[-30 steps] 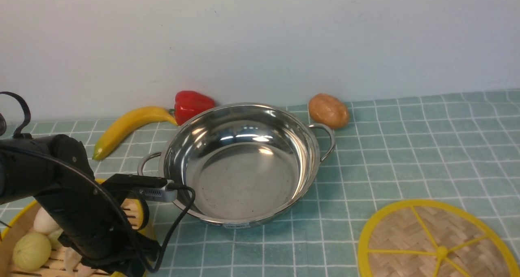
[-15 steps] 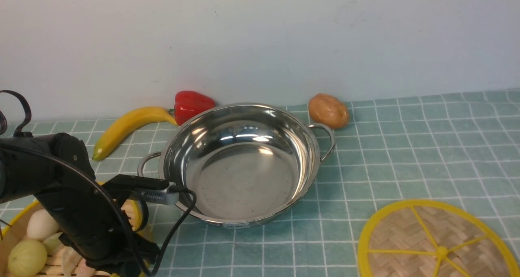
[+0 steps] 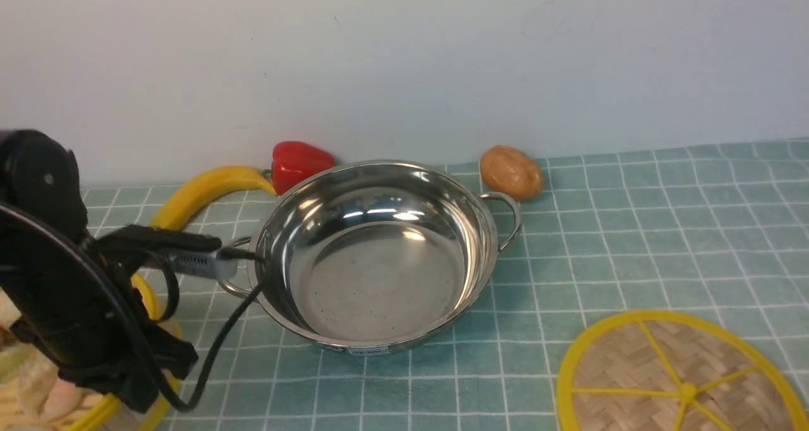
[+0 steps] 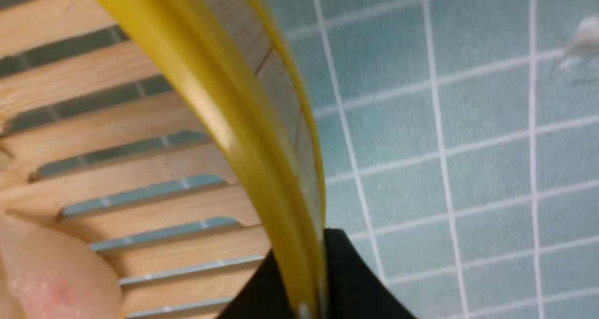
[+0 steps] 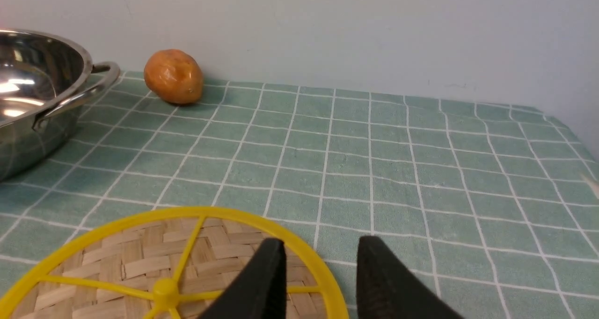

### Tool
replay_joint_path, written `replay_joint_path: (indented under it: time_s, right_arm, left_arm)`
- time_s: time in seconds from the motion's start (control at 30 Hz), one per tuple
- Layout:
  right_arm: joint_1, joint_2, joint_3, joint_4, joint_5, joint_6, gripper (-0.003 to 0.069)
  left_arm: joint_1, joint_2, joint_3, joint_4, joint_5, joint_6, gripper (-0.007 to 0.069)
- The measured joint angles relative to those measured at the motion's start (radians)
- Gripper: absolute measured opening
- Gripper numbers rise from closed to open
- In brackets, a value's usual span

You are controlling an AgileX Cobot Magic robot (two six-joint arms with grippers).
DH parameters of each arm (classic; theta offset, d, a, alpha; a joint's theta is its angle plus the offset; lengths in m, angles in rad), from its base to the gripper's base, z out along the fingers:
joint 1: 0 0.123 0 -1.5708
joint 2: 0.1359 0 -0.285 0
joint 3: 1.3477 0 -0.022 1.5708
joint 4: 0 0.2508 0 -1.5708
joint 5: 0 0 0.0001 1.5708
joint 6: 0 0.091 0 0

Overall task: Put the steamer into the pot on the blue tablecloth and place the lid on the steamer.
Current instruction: 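Grasp the rim of the steamer basket holding the buns with the left gripper, then place the bamboo steamer basket with dumplings into the steel pot with the left gripper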

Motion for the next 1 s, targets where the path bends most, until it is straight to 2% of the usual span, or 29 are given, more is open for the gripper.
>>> replay_joint_path:
  time_s: [0.13,0.3,0.43,0.5,0.53,0.57,0.63,0.67,0.83,1.0]
  right_arm:
    - [0.000,0.000,0.000,0.000,0.000,0.000,0.0240]
    - [0.000,0.000,0.000,0.000,0.000,0.000,0.0240]
    - [0.000,0.000,0.000,0.000,0.000,0.000,0.0240]
    - [0.000,0.000,0.000,0.000,0.000,0.000,0.0240]
    - [0.000,0.000,0.000,0.000,0.000,0.000,0.0240]
    - [0.000,0.000,0.000,0.000,0.000,0.000,0.0240]
    - [0.000,0.000,0.000,0.000,0.000,0.000,0.0240]
    - [0.000,0.000,0.000,0.000,0.000,0.000,0.0240]
    - [0.000,0.000,0.000,0.000,0.000,0.000,0.0240]
    - [0.000,0.000,0.000,0.000,0.000,0.000,0.0240]
  left_arm:
    - [-0.001,-0.040,-0.094,0.030,-0.003,0.015,0.0029]
    - [-0.041,-0.041,-0.193,-0.026,0.008,0.080,0.0029]
    - [-0.149,0.002,-0.277,-0.061,0.009,0.156,0.0029]
    - [-0.255,0.057,-0.349,-0.056,0.013,0.230,0.0029]
    - [-0.263,0.062,-0.354,-0.056,0.013,0.235,0.0029]
    - [-0.320,0.099,-0.397,-0.049,0.014,0.271,0.0029]
    - [-0.360,0.130,-0.424,-0.044,0.014,0.300,0.0029]
    - [-0.411,0.176,-0.469,-0.041,0.013,0.350,0.0029]
    - [-0.482,0.291,-0.546,-0.040,0.015,0.436,0.0029]
    - [-0.486,0.359,-0.569,-0.025,0.018,0.490,0.0029]
